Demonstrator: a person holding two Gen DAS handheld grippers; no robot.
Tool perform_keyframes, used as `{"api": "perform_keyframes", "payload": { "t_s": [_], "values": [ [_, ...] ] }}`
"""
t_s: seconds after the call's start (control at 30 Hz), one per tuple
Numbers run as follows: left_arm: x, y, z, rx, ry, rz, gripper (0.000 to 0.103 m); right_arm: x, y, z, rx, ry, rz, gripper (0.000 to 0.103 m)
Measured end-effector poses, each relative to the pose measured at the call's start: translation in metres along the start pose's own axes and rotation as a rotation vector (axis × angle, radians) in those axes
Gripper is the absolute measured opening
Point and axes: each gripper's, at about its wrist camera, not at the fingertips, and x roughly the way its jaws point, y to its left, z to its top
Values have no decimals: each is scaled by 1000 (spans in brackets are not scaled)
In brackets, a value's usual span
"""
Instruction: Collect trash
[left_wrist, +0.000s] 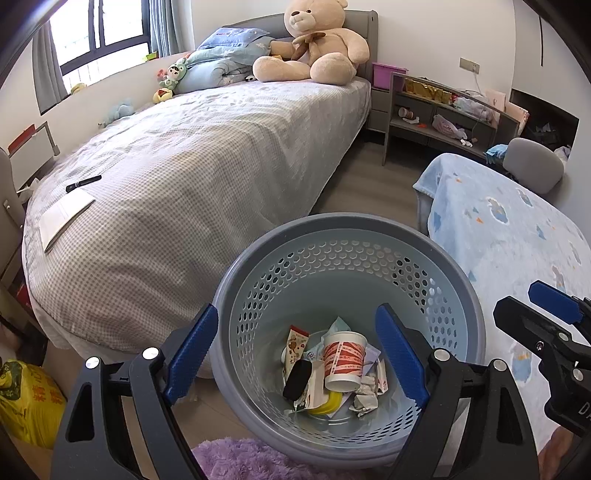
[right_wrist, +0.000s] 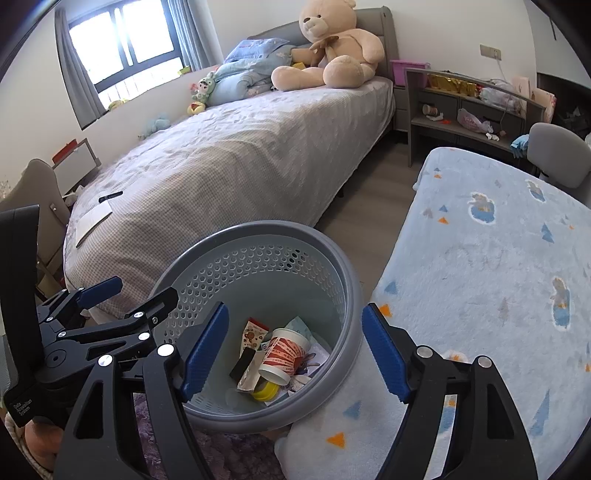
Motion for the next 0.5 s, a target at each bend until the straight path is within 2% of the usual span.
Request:
{"api": "perform_keyframes", "payload": {
  "t_s": [0.5],
  "values": [
    [-1, -1, 0, 4, -2, 1, 83, -1, 1, 2, 1, -4, -2, 73]
  ]
}}
